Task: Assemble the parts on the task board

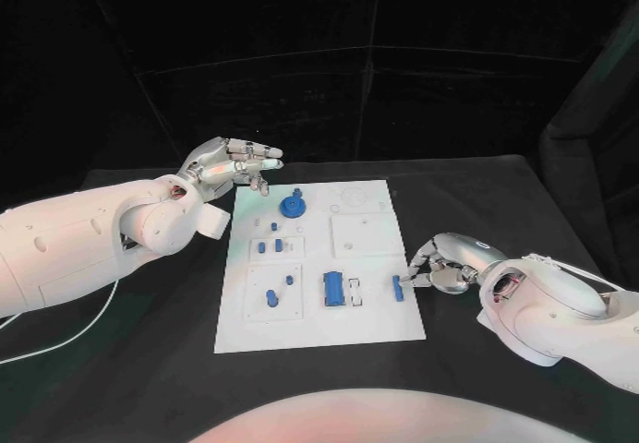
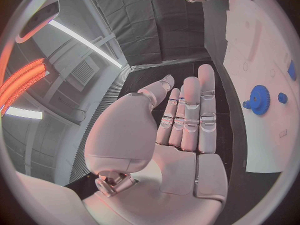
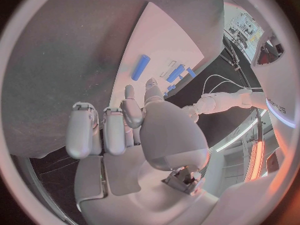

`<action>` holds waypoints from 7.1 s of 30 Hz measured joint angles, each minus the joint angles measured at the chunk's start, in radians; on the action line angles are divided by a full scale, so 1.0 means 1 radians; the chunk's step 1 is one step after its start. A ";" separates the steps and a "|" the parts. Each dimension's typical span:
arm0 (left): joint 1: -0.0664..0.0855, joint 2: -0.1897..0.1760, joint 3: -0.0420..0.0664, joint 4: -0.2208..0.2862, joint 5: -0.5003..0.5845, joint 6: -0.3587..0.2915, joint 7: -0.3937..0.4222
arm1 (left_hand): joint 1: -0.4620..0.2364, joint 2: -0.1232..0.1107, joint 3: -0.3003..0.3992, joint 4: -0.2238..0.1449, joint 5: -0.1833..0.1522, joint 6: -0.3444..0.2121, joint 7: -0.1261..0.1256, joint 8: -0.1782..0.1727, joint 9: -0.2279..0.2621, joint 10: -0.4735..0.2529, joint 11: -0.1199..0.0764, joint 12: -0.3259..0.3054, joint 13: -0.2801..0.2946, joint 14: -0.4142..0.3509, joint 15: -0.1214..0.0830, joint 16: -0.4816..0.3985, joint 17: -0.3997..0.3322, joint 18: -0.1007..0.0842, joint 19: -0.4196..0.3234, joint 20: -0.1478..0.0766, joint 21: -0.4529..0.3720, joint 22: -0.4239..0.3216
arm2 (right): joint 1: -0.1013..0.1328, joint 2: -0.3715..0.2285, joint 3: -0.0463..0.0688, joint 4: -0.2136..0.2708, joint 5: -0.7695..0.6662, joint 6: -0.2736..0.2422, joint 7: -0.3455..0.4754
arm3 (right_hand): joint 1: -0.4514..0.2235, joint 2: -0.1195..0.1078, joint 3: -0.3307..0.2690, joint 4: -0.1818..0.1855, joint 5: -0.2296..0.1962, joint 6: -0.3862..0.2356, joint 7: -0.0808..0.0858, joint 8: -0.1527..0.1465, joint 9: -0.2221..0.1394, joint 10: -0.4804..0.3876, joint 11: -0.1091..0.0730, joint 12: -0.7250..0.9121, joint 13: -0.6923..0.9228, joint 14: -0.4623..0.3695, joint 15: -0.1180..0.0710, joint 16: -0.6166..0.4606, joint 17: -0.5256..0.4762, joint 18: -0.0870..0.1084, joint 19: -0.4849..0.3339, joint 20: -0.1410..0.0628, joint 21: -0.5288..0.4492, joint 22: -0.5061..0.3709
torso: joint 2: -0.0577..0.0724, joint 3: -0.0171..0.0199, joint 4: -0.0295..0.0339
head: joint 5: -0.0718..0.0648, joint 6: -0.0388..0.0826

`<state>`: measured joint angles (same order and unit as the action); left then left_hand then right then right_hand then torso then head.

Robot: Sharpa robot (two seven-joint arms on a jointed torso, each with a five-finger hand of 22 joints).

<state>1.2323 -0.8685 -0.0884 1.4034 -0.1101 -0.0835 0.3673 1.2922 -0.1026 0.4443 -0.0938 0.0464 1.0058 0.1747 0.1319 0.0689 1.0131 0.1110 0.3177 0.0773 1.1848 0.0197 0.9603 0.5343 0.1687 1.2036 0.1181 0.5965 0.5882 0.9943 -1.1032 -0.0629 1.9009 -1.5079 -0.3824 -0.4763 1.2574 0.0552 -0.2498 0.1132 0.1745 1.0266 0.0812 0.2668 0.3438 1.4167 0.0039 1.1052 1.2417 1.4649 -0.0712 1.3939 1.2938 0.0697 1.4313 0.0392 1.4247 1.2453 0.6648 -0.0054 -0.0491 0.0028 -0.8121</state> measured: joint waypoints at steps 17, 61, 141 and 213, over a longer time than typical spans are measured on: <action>0.000 0.000 -0.002 -0.003 0.000 0.000 0.000 | 0.000 0.000 0.000 0.000 0.000 0.000 0.000 0.000 0.000 0.000 0.000 0.000 0.000 0.000 0.000 0.000 0.000 0.000 0.000 0.000 0.000 0.000 | -0.001 0.083 0.000 -0.055 -0.048 0.082 -0.066 | -0.002 -0.003 -0.015 -0.004 0.011 0.021 -0.008 0.000 0.005 -0.004 -0.004 -0.004 -0.001 0.000 0.000 0.000 0.000 0.000 0.000 0.000 0.000 -0.003 | 0.000 -0.0005 0.0005 | -0.004 -0.007; 0.000 -0.002 -0.004 -0.002 0.000 0.002 0.000 | 0.004 0.004 -0.003 -0.003 0.000 0.000 0.000 0.000 0.000 -0.004 -0.004 0.006 -0.001 -0.004 0.004 0.000 -0.002 0.000 0.000 0.000 -0.004 0.000 | -0.003 0.098 -0.001 0.022 -0.072 -0.005 -0.108 | 0.076 -0.021 0.212 -0.086 0.266 0.057 -0.014 -0.077 -0.011 -0.011 -0.019 -0.031 -0.006 -0.002 -0.010 -0.006 0.007 0.000 0.009 -0.009 -0.005 0.015 | -0.001 -0.0013 0.0015 | 0.003 -0.015; 0.000 -0.006 -0.004 0.009 0.000 0.011 -0.005 | 0.004 0.004 0.000 -0.006 0.000 0.000 0.000 0.000 0.000 -0.007 0.000 0.006 -0.002 -0.004 0.004 0.000 -0.005 0.000 0.000 0.000 -0.004 0.000 | -0.002 0.222 -0.001 -0.050 0.109 -0.009 -0.162 | -0.098 -0.098 0.197 0.049 0.035 0.115 -0.035 -0.033 0.046 0.025 -0.033 -0.030 0.015 0.002 -0.027 -0.004 0.010 0.000 0.015 -0.030 -0.012 0.010 | -0.001 -0.0008 0.0018 | 0.013 -0.023; -0.184 0.089 0.087 0.165 0.126 -0.659 0.129 | -1.065 0.103 -0.421 0.095 -0.043 -0.829 -0.174 -0.128 -0.068 -0.832 -0.110 -0.311 -0.076 -1.021 -0.020 -0.950 -0.532 -0.148 -1.065 -0.111 -0.593 -0.582 | 0.054 0.323 0.062 -0.333 1.500 -0.369 0.975 | -1.008 -0.055 0.244 -0.113 -0.168 -0.851 -0.080 -0.263 -0.343 -1.219 -0.002 -1.102 -1.240 -1.262 0.071 -1.389 -1.292 -0.048 -1.246 -0.034 -1.419 -1.244 | -0.121 0.0054 0.0491 | -0.002 0.212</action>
<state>1.0484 -0.7795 -0.0012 1.5681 0.0160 -0.7429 0.4961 0.2275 0.0002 0.0233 0.0015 0.0037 0.1770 0.0010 0.0039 0.0012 0.1811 0.0011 0.0062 0.0013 0.1641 0.0001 0.0102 0.0020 0.0212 0.1384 0.0071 0.0039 0.0066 1.0481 -0.7797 -0.0012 1.5681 -0.0080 -0.7518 0.4986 0.2498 0.0002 -0.0058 -0.0002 0.0063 0.1752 0.0017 0.0039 0.0013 0.1979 0.0015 0.0036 0.0016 0.2030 0.0000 0.0045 0.0013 0.0221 0.1851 0.0049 0.0062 0.0016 0.5442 0.0000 0.0000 0.0003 -0.6000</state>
